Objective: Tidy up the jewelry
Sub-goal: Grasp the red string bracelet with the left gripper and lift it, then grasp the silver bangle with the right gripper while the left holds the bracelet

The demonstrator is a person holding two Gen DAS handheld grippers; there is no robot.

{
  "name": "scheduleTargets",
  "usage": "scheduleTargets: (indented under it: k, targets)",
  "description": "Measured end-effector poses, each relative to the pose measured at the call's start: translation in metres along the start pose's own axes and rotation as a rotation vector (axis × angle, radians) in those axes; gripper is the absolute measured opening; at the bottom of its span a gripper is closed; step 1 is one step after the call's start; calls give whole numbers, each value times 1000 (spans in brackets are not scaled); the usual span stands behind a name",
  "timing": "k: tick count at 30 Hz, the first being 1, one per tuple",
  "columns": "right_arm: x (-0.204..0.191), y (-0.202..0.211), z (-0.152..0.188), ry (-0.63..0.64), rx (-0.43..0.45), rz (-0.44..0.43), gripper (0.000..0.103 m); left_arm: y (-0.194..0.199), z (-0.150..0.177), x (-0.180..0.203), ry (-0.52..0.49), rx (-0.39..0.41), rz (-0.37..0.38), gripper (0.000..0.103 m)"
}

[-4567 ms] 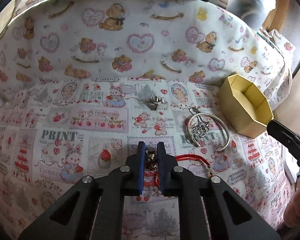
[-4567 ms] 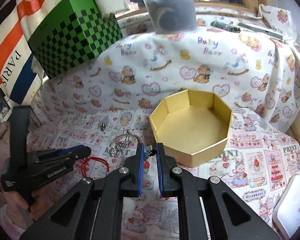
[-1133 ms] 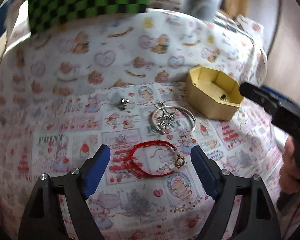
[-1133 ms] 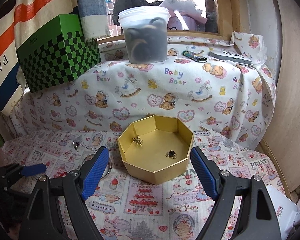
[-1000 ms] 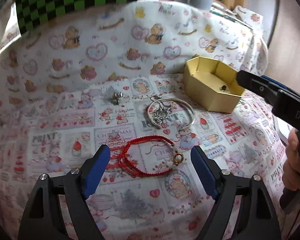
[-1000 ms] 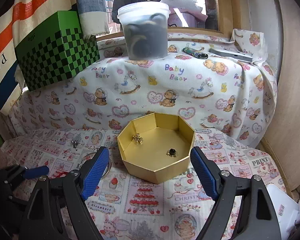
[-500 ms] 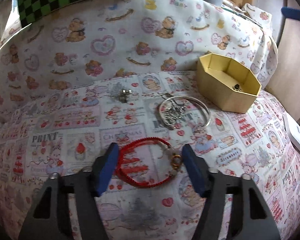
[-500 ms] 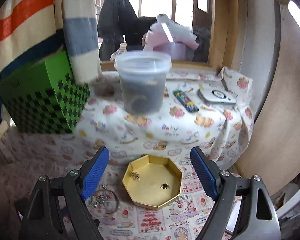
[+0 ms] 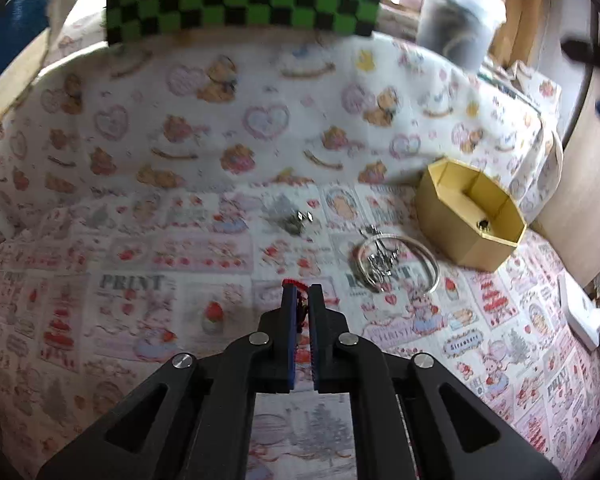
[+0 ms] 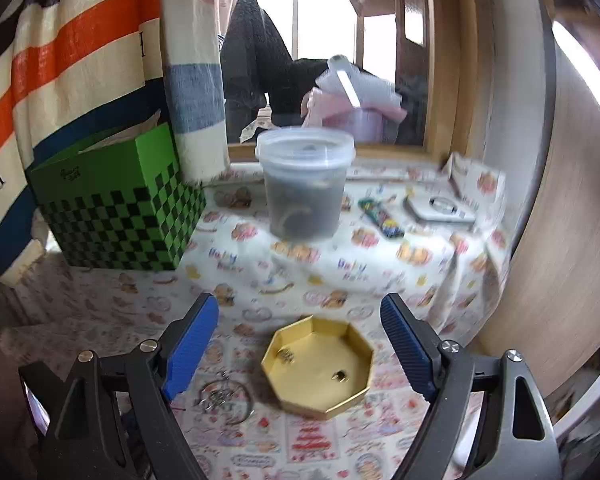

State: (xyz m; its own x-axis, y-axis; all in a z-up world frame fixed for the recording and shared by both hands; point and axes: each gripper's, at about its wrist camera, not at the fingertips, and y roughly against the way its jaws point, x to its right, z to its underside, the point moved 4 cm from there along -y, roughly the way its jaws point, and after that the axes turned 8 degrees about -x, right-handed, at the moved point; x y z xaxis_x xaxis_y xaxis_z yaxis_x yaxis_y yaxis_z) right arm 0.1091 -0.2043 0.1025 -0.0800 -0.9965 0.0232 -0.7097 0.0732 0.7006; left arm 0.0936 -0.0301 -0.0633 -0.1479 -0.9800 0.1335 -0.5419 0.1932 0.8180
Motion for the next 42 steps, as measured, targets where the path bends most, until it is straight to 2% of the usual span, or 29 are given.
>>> scheduleTargets:
  k: [7,10,13,17,22,26,30,32,37,38,40,42]
  targets:
    - [-3,-24,30,31,-63,-56,85,28,-11,-15,46,63,65,5]
    - [-15,-40,40,53,-154,-133,85,36,-14,-21,65,80,79,5]
    - [-34,-62,54,67,-268,-191,85,38,-16,-32,96,90,55,5]
    - [-58,-91,74,123,-364,-100,85,36,-19,-53,146,101,5,5]
    - [-61,-119,88,39,-463,-153,85,25,-20,-69,179,86,-50,5]
    - [-64,-134,90,35,-474,-103,85,22,-20,-76,195,82,-69,5]
    - [-71,-149,96,32,-517,-103,85,23,-21,-80,213,86,-65,5]
    - [-76,-157,100,48,-523,-76,85,25,-22,-81,216,92,-63,5]
    - [-82,-168,101,78,-495,-13,85,28,-22,-80,215,98,-60,5]
    - [-83,-168,103,73,-494,-17,83,28,-22,-79,210,96,-64,5]
    - [-86,-168,100,87,-483,-13,69,26,-22,-76,196,94,-76,5]
    - [-88,-167,100,105,-491,-19,68,26,-23,-72,182,94,-82,5]
